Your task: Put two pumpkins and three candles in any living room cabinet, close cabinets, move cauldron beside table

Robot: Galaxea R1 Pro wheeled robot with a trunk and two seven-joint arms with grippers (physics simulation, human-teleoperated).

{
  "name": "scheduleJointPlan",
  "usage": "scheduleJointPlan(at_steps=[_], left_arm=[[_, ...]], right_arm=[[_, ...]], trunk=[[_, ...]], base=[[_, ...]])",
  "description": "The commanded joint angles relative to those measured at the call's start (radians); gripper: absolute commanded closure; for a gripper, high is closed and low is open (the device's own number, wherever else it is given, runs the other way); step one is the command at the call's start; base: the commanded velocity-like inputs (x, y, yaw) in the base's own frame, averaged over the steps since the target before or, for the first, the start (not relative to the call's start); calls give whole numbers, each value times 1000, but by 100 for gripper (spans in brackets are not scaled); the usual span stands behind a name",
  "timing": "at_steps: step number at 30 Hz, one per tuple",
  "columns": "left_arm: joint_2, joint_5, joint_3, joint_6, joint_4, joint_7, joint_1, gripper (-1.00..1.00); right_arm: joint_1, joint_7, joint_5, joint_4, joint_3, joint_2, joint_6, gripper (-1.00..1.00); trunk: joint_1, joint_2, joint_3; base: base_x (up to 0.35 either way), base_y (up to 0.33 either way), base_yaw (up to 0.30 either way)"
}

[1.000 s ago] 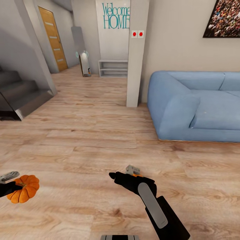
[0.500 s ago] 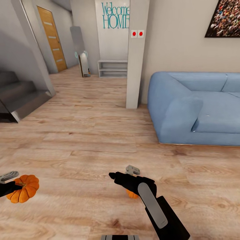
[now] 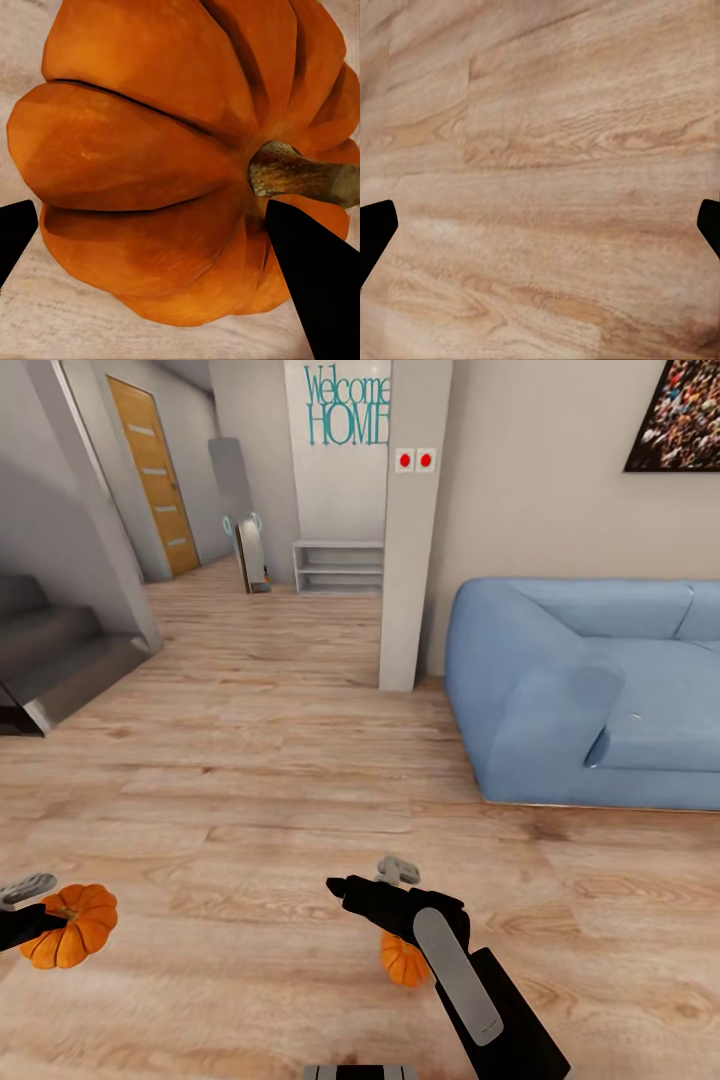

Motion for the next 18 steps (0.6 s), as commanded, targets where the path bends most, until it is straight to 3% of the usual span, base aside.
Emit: scheduleJointPlan(at_steps=[1,9,18], left_arm=[[0,-1,0,-1,0,2,0,100],[0,-1,1,0,0,2,0,100],[0,-1,1,0,0,1,0,100]], right_arm=[[0,0,0,0,0,0,0,-100],[0,0,0,-3,0,0,0,-100],[0,0,0,-3,0,0,0,-100]], trunk=[[0,0,0],[0,0,0],[0,0,5]], base=[[234,90,0],[222,116,-28],[21,11,-155]])
